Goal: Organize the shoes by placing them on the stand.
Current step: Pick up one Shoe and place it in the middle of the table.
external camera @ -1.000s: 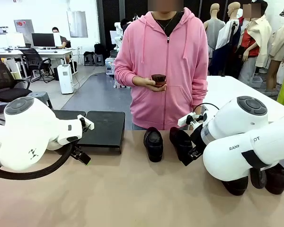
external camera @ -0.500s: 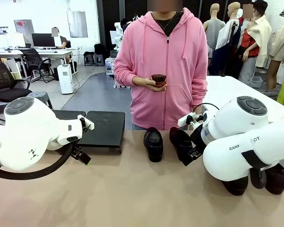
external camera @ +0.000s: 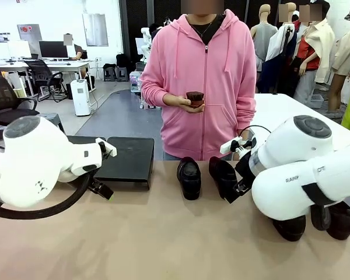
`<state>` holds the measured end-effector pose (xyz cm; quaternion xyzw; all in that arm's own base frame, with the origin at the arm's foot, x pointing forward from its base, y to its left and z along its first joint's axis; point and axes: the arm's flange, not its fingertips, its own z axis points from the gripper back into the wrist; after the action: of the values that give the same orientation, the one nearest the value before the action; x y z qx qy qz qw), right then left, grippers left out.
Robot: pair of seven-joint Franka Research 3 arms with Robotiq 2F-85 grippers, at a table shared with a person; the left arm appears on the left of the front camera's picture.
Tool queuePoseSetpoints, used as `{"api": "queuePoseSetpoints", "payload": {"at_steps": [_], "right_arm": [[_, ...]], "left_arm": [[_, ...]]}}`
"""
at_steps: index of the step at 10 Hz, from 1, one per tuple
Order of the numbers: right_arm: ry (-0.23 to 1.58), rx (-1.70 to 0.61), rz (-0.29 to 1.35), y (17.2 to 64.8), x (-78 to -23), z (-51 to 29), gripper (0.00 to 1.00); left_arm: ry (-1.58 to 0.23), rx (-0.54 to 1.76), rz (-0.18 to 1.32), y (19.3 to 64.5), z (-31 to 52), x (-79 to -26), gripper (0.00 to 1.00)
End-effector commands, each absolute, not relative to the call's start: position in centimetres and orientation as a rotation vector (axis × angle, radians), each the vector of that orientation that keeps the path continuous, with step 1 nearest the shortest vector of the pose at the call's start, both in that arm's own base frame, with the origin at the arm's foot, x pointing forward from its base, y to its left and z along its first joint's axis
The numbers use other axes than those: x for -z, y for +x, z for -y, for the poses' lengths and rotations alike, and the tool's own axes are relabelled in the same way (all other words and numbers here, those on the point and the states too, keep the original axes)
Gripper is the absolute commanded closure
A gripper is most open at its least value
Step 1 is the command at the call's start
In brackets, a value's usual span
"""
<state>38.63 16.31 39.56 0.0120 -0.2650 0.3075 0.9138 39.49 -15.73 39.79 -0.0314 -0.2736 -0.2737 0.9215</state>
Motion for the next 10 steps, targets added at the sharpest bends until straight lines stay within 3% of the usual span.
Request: {"api": "queuePoseSetpoints", "payload": {"at_steps": [1, 4, 7, 8, 9, 10], "right_arm": [[0.156, -0.560, 0.519, 32.9, -47.3, -13.0, 0.00], [0.297, -0.530, 0.598, 24.5, -52.6, -5.0, 0.00], [0.260, -0.318, 0.718, 19.5, -52.0, 1.4, 0.00], [0.275, -0.256, 0.742, 19.2, -51.3, 2.5, 0.00], [0.263, -0.203, 0.765, 19.8, -50.5, 2.7, 0.00], [0.296, -0.303, 0.716, 22.0, -60.8, 2.5, 0.00]], "left_arm": [[-0.253, 0.475, 0.541, 32.8, 13.4, -47.4, 0.00], [-0.288, 0.506, 0.547, 24.6, 7.5, -52.2, 0.00], [-0.279, 0.381, 0.619, 17.8, 1.0, -51.2, 0.00], [-0.301, 0.349, 0.631, 17.1, -0.1, -50.1, 0.00], [-0.296, 0.444, 0.587, 22.6, 3.7, -60.2, 0.00], [-0.296, 0.444, 0.587, 22.6, 3.7, -60.2, 0.00]]}}
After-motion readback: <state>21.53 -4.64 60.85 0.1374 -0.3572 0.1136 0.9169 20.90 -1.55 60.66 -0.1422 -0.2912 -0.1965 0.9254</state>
